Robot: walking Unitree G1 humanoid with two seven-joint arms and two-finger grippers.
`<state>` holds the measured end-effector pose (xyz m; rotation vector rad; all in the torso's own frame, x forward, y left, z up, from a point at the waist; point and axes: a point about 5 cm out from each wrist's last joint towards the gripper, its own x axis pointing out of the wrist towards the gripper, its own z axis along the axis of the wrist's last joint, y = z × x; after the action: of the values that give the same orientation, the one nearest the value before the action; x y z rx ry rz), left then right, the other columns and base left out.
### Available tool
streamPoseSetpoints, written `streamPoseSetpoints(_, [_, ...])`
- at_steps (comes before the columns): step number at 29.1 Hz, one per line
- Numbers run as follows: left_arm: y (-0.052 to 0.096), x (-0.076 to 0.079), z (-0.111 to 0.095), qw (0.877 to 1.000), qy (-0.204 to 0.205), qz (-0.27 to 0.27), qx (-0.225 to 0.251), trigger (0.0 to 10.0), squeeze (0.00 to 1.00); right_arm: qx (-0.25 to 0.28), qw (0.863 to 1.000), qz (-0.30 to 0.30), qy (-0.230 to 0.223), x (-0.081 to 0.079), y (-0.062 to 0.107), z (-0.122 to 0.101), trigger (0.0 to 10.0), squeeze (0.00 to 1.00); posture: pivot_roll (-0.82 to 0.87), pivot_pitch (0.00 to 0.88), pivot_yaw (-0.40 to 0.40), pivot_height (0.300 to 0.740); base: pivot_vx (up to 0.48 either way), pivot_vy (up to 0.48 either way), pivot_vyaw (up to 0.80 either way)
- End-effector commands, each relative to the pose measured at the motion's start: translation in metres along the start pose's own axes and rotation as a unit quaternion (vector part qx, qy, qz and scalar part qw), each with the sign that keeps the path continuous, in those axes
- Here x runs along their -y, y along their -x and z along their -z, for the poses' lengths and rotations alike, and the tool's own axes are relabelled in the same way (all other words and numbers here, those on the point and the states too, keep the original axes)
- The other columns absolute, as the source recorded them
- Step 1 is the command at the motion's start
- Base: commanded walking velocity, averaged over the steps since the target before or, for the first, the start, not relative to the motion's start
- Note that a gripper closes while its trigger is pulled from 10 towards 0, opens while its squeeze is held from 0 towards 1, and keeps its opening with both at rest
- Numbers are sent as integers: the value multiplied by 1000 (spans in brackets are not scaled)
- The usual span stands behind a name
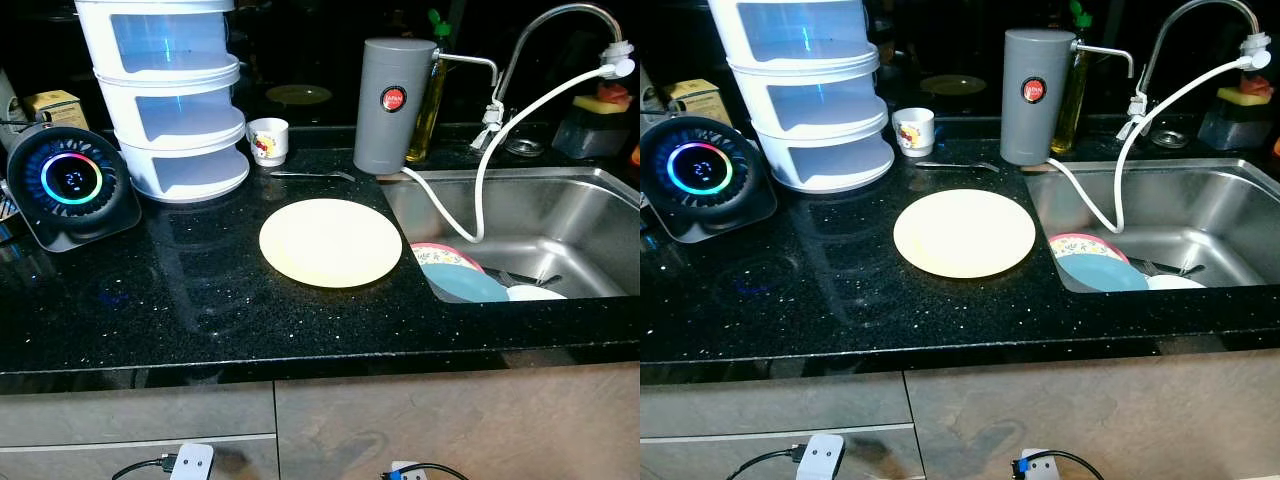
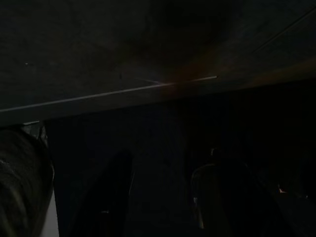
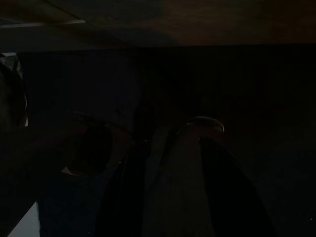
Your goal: Kitchen organization
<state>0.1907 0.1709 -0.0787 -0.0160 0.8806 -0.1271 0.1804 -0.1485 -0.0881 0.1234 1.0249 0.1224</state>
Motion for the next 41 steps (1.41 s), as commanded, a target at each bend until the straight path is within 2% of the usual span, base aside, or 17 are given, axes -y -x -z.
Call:
streamPoseSetpoints(1, [1, 1, 3, 1000, -4, 2, -4, 10000, 0, -4, 1000, 1, -3, 1, 1, 4, 10000, 0, 55, 39, 23, 740, 0, 0, 0])
streamPoseSetpoints(7, [0, 3, 1, 1000, -2, 2, 1, 10000, 0, -2, 1000, 1, -4, 2, 1, 2, 10000, 0, 53, 47, 20, 740, 0, 0, 0])
streamPoseSetpoints(12, [-1, 7, 1, 1000, -18, 10, 2, 10000, 0, -3, 1000, 0, -2, 3, 1, 2, 10000, 0, 54, 50, 14, 740, 0, -192, 0])
streamPoseSetpoints(16, [-1, 9, 1, 1000, 13, -2, 3, 10000, 0, -4, 1000, -2, 4, 2, 1, 2, 10000, 0, 53, 53, 11, 740, 0, -240, 0])
streamPoseSetpoints(29, [-2, 8, -4, 1000, 15, -2, 14, 10000, 0, -4, 1000, -6, 14, 1, 0, -1, 10000, 0, 57, 58, 5, 740, 0, 0, 0])
streamPoseSetpoints(33, [-2, 9, -4, 1000, 4, 4, 14, 10000, 0, -4, 1000, -6, 14, 1, 0, -1, 10000, 0, 54, 57, 7, 740, 0, 0, 0])
streamPoseSetpoints(38, [-2, 11, -3, 1000, -3, 9, 11, 10000, 0, -5, 1000, -6, 15, 1, 0, 0, 10000, 0, 54, 57, 6, 740, 0, -458, 0])
streamPoseSetpoints(41, [-2, 11, -2, 1000, 10, 1, 11, 10000, 0, -5, 1000, -6, 16, 1, 0, 0, 10000, 0, 53, 57, 4, 740, 0, -320, 0])
